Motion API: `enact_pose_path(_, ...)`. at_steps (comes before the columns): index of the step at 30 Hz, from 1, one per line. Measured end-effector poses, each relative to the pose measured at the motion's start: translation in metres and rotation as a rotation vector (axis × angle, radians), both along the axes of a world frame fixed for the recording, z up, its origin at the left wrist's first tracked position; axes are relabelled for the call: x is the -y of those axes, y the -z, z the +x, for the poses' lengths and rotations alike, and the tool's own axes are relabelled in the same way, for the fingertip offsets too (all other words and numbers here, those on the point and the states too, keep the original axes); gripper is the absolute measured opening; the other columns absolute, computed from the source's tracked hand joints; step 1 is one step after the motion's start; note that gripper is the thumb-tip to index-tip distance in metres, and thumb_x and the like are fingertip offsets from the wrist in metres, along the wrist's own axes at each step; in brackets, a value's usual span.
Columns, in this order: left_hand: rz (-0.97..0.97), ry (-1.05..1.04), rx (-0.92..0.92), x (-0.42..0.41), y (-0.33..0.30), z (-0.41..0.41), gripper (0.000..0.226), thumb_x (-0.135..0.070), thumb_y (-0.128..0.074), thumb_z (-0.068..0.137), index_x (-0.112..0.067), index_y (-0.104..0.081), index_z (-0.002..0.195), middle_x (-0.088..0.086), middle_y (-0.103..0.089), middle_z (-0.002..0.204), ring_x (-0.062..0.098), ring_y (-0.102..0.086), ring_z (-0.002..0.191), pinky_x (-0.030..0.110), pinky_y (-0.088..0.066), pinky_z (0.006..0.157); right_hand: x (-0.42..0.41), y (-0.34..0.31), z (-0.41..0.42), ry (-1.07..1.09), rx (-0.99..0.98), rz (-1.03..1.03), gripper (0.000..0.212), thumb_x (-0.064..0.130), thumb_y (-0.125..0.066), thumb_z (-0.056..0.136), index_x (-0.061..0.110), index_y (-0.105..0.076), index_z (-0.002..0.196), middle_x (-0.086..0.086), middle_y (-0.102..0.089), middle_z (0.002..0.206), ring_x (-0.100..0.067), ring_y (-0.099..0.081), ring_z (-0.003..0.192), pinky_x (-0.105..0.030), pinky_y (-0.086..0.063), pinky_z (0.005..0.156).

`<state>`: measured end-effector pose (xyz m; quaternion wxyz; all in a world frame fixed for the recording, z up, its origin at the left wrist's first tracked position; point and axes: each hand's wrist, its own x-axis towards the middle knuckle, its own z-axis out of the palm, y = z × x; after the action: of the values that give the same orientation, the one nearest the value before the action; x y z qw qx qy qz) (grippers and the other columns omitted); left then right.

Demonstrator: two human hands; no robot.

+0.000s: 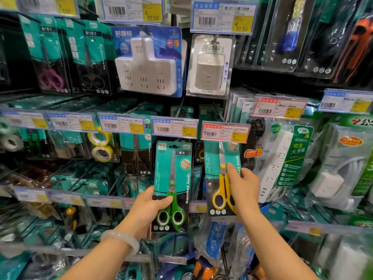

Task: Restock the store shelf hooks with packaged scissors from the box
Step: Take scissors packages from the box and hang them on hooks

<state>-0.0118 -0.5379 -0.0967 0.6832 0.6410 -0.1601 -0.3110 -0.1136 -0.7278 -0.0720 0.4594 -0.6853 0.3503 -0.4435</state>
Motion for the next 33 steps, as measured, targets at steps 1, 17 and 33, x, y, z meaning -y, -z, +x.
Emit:
enact_pose_path(1,0.000,0.001,0.001,0.000,-0.001,-0.001,0.025,0.003,-0.059,0.086,-0.011,-0.063,0.107,0.010,-0.073,0.102,0.029,-0.068,0.098,0.048,-0.049,0.095,0.002,0.000,0.001,0.008,-0.007,-0.013,0.049,0.032,-0.059,0.087,0.015,-0.026,0.055,-0.003,-0.027,0.053,-0.018,-0.025,0.052,-0.031,-0.021,0.053)
enact_pose_path(17,-0.054,-0.037,-0.060,0.001,-0.002,0.008,0.022,0.011,-0.061,0.081,-0.005,-0.065,0.096,0.009,-0.075,0.088,0.026,-0.066,0.091,0.033,-0.049,0.076,0.032,0.005,0.081,-0.001,-0.155,0.112,0.038,0.035,-0.040,0.098,-0.002,-0.051,0.096,-0.021,-0.056,0.087,-0.035,-0.058,0.089,-0.036,-0.036,0.067)
enact_pose_path(33,0.020,0.136,0.161,0.052,0.004,-0.016,0.028,0.002,-0.068,0.080,-0.017,-0.065,0.099,0.005,-0.074,0.099,0.020,-0.067,0.099,0.038,-0.048,0.097,-0.017,0.000,0.006,-0.320,0.130,0.125,0.030,0.021,-0.054,0.092,0.003,-0.052,0.068,0.001,-0.044,0.059,-0.012,-0.038,0.060,-0.021,-0.030,0.055)
